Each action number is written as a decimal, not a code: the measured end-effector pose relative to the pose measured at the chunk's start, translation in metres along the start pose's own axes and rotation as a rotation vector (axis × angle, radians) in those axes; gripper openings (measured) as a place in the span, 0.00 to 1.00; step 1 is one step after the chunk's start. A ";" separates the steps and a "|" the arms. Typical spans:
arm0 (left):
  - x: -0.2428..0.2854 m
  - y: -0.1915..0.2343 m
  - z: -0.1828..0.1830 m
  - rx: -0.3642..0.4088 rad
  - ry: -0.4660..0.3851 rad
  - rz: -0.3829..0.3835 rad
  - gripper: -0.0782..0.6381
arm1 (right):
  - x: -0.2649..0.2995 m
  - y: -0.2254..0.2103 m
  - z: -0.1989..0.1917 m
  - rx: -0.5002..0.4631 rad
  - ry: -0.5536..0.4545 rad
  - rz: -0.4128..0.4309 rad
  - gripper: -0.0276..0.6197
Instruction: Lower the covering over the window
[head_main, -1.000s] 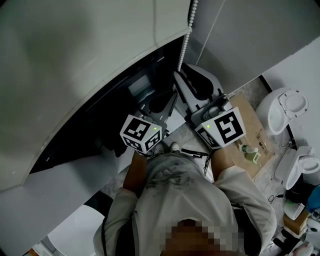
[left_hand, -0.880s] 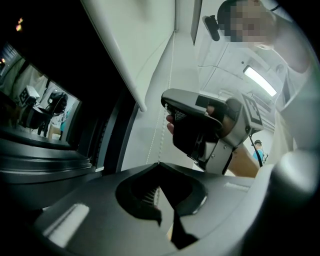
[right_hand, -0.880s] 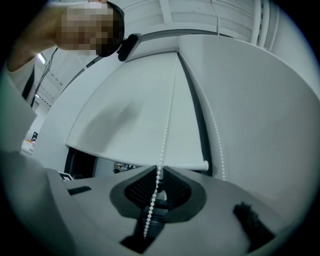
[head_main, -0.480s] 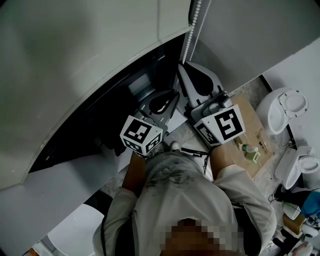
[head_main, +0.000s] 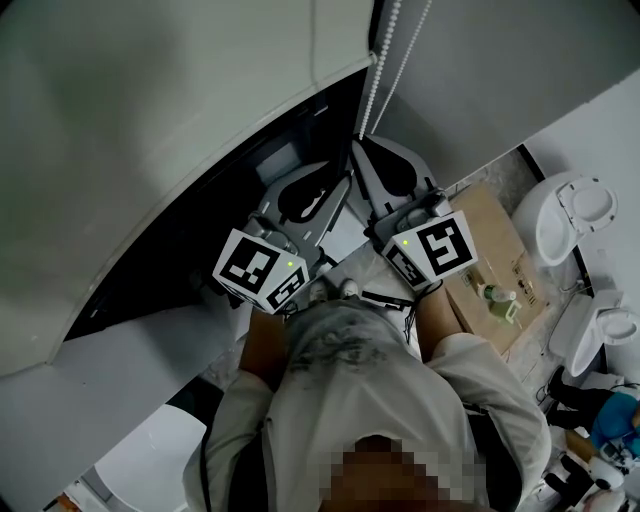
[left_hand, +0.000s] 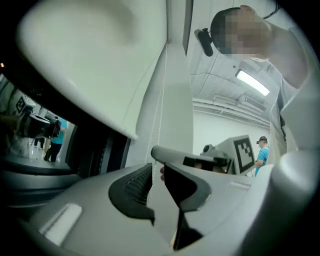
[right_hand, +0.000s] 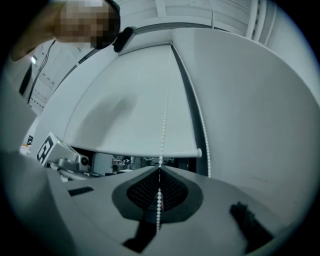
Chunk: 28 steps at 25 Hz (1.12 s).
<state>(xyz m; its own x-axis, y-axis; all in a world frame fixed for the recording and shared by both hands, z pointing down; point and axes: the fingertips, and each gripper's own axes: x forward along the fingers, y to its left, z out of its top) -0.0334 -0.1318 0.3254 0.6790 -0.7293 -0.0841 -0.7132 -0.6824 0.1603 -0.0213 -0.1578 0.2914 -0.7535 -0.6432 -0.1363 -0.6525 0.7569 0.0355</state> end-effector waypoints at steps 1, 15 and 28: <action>0.001 0.001 0.006 0.007 -0.008 0.004 0.23 | 0.000 0.001 -0.005 0.003 0.013 0.002 0.07; 0.027 0.004 0.045 0.056 -0.061 -0.006 0.25 | -0.010 0.006 -0.060 0.060 0.121 0.000 0.07; 0.049 0.004 0.054 0.077 -0.057 -0.006 0.17 | -0.012 0.007 -0.075 0.087 0.143 -0.005 0.07</action>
<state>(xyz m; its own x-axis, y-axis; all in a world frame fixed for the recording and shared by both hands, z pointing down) -0.0125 -0.1725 0.2683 0.6736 -0.7255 -0.1415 -0.7220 -0.6868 0.0842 -0.0232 -0.1537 0.3675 -0.7583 -0.6519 0.0061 -0.6513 0.7571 -0.0512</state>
